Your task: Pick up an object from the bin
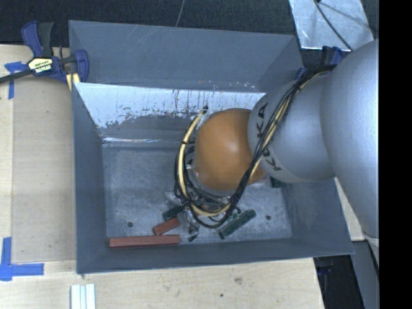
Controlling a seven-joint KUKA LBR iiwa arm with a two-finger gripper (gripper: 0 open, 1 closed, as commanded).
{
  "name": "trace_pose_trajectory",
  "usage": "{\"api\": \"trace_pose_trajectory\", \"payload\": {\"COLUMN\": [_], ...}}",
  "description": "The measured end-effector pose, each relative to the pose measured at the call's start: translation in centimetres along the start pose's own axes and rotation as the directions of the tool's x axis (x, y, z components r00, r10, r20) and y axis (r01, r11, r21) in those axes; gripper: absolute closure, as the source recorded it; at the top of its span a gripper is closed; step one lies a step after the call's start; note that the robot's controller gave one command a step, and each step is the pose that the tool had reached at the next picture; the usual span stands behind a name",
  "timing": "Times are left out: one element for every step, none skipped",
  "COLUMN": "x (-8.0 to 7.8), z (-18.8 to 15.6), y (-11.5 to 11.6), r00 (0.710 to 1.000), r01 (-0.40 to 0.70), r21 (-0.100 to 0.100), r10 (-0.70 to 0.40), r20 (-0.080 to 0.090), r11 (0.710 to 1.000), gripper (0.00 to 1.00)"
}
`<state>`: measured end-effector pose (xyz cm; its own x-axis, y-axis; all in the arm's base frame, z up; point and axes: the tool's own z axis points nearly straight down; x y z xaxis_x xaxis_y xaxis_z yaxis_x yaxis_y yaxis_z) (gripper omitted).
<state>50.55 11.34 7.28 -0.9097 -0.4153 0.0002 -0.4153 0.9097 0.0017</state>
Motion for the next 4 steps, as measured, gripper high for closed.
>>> {"api": "trace_pose_trajectory", "payload": {"x": [0.4,-0.8,0.0,-0.7], "z": [-5.1,-8.1,-11.8,-16.4], "y": [-0.5,-0.8,-2.5,-4.8], "r00": [1.0,1.0,1.0,1.0], "r01": [0.029,0.023,0.01,0.017], "r21": [0.0,0.004,0.0,0.002], "r10": [-0.029,-0.023,-0.01,-0.017], "r20": [-0.003,0.009,-0.003,0.003], "r11": [1.0,1.0,1.0,1.0], "gripper": [1.0,1.0,1.0,1.0]}}
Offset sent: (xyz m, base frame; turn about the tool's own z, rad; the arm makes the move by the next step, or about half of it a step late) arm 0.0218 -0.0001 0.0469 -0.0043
